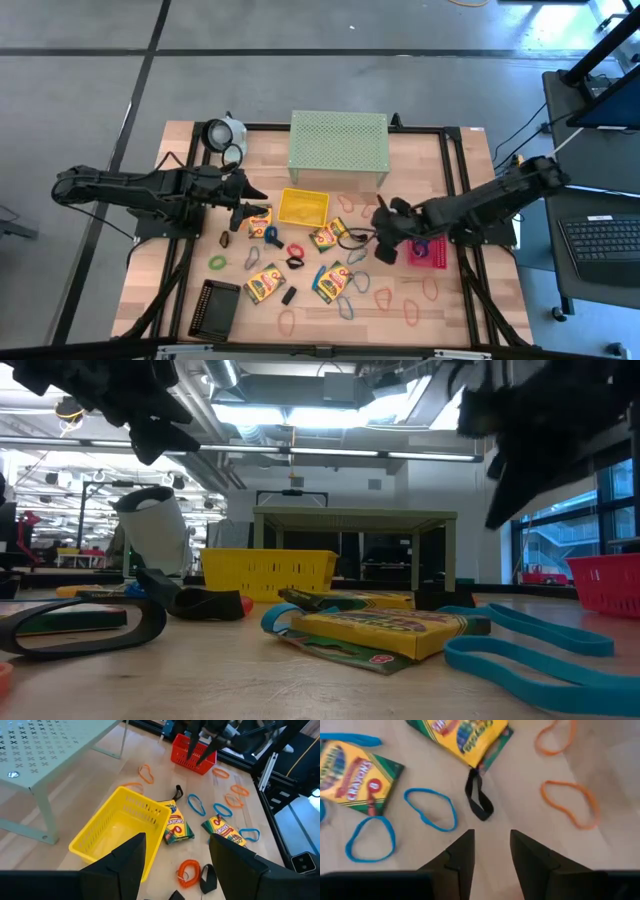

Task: Pick & Place Office Desk Supplies
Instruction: Put the black rubber band into the yellow bin, then put the yellow spring keychain into the red bin

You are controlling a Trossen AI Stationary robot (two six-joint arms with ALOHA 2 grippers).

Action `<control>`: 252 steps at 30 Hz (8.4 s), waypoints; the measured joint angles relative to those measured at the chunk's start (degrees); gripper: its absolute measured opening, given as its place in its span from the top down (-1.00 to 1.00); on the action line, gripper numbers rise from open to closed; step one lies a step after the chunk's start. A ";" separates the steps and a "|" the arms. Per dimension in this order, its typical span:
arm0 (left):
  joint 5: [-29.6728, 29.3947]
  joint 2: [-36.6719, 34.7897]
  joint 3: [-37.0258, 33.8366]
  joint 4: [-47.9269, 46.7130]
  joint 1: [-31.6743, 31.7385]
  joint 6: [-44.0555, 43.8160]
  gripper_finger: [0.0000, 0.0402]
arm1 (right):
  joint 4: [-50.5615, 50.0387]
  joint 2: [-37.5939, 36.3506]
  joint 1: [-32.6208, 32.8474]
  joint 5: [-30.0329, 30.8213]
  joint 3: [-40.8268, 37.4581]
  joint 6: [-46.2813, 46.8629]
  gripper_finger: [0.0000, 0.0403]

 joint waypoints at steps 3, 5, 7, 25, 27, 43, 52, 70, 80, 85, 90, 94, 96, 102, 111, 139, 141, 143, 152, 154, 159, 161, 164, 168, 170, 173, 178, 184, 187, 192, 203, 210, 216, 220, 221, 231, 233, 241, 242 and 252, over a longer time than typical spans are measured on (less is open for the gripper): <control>-0.05 0.09 0.00 -0.02 0.01 0.00 -0.08 | 4.18 2.77 -1.43 -3.53 0.00 -2.34 0.27; -0.15 0.09 0.00 0.00 0.01 0.03 -0.08 | 7.23 4.56 -1.91 -5.37 0.00 -4.53 0.20; -0.40 0.09 0.00 0.02 -0.01 -0.01 -0.08 | 9.33 6.16 -2.38 -6.01 0.00 -5.57 0.12; -0.39 0.07 0.00 0.50 -0.01 -0.01 -0.08 | 15.90 17.03 -4.43 -5.87 0.00 -8.17 0.05; -0.39 0.07 0.00 0.66 0.01 -0.01 -0.08 | 15.42 17.34 -4.41 -6.11 0.00 -7.02 0.16; -0.37 0.07 0.00 2.34 0.01 0.45 -0.08 | 10.47 15.72 -4.59 -6.20 9.65 -8.66 0.97; -0.85 0.07 0.00 2.34 0.00 1.49 -0.08 | 9.38 15.86 -8.02 -4.16 20.02 -16.73 0.98; -2.49 11.54 -0.02 16.33 0.00 9.79 -0.08 | 22.93 22.00 -15.17 -15.32 29.94 -21.25 0.98; 4.44 18.14 0.02 28.35 0.01 7.80 -0.08 | 23.31 22.69 -14.90 -16.58 31.56 -21.37 0.98; 7.90 20.83 0.00 32.58 -0.01 4.91 -0.09 | 24.19 22.67 -14.79 -16.86 31.56 -21.34 0.98; 8.03 22.14 0.00 34.41 0.01 4.86 -0.07 | 24.82 22.67 -14.79 -16.99 31.56 -21.22 0.98; 9.74 22.19 0.00 35.49 -0.01 4.89 -0.01 | 26.05 22.67 -14.79 -18.33 31.56 -20.97 0.98; 9.82 22.19 0.00 35.78 -0.01 4.60 0.05 | 26.58 22.67 -14.66 -18.48 31.56 -20.97 0.98; 11.39 22.19 0.00 35.99 -0.01 3.79 0.26 | 28.67 22.67 -14.42 -19.38 31.53 -21.16 0.98; 14.56 22.16 -0.02 37.45 -0.05 3.84 0.70 | 30.99 22.60 -14.24 -21.44 31.52 -20.78 0.97; 6.48 22.14 1.12 34.16 0.02 3.39 0.98 | 22.74 22.20 -14.18 -26.08 31.55 -16.96 0.12; 5.44 21.92 1.44 34.78 0.14 3.15 0.98 | 20.61 22.67 -13.94 -26.57 31.34 -16.15 0.11; 4.54 22.03 1.31 33.89 0.08 2.90 0.98 | 18.62 22.43 -13.86 -26.83 31.38 -16.00 0.11; 2.41 22.08 1.20 25.40 2.32 -0.16 0.98 | 14.09 21.97 -13.92 -26.09 31.43 -14.54 0.18; 1.22 22.08 1.19 21.37 3.03 -1.45 0.98 | 12.86 21.45 -13.75 -24.93 31.43 -14.46 0.20; -0.28 23.58 1.14 15.64 3.88 -3.79 0.98 | 10.13 19.04 -12.63 -21.87 31.45 -14.46 0.24; -0.31 25.16 1.14 15.52 3.80 -3.73 0.98 | 9.67 18.11 -12.13 -21.35 31.45 -14.24 0.25; -0.71 28.89 1.69 15.51 3.29 -3.68 0.98 | 9.42 16.62 -11.75 -20.82 31.45 -14.02 0.28; -1.08 34.61 4.82 15.22 2.86 -1.08 0.98 | 8.70 15.02 -11.37 -19.21 31.45 -12.86 0.31; -1.10 37.37 7.01 13.44 2.85 0.48 0.98 | 7.83 14.25 -11.19 -18.25 31.47 -12.90 0.33; -1.67 40.98 10.44 8.12 2.96 2.71 0.98 | 5.69 13.12 -11.20 -17.35 31.48 -12.74 0.36; -2.66 46.12 14.73 0.92 2.98 5.86 0.93 | 2.29 10.79 -10.97 -15.33 31.52 -12.57 0.39; -4.52 47.08 17.78 -1.26 2.94 7.46 0.74 | 0.12 8.61 -9.74 -10.89 31.52 -12.97 0.40; -4.49 45.64 19.54 -2.51 2.94 9.95 0.57 | -1.57 7.97 -9.20 -9.54 31.52 -13.04 0.40; -2.73 44.01 20.57 -5.37 3.03 12.45 0.28 | -2.99 7.32 -8.65 -8.44 31.54 -13.25 0.40; -7.01 44.06 20.52 -8.07 3.05 8.73 -0.08 | -3.14 7.24 -8.67 -8.11 31.52 -13.42 0.40; -3.22 41.02 22.59 -23.92 3.03 8.76 -0.08 | -4.01 7.24 -8.67 -8.18 31.52 -13.96 0.40; -2.63 36.92 25.10 -44.77 2.13 5.39 -0.09 | -5.23 7.24 -8.67 -8.31 31.52 -15.12 0.40; -2.75 33.88 20.84 -49.27 -0.28 0.43 -0.08 | -5.23 7.24 -8.67 -8.33 31.52 -15.35 0.40; -2.79 32.95 19.38 -48.72 -1.00 -1.66 -0.08 | -5.23 7.24 -8.63 -8.31 31.52 -15.35 0.40; -5.30 26.58 7.81 -37.97 -7.15 -18.92 -0.07 | -5.24 7.26 -7.73 -8.15 31.52 -16.29 0.40; -6.62 26.70 6.13 -36.94 -8.38 -21.39 -0.06 | -5.26 7.26 -7.78 -8.13 31.52 -16.40 0.40; -11.46 28.96 2.07 -31.75 -11.43 -25.54 0.02 | -5.28 7.26 -7.78 -8.13 31.52 -16.40 0.40; -11.65 29.43 1.77 -31.11 -11.59 -25.55 0.03 | -5.30 7.26 -7.78 -8.13 31.52 -16.40 0.40; -11.13 36.80 1.37 -27.45 -11.86 -24.80 0.13 | -5.50 7.26 -7.78 -8.31 31.52 -16.35 0.40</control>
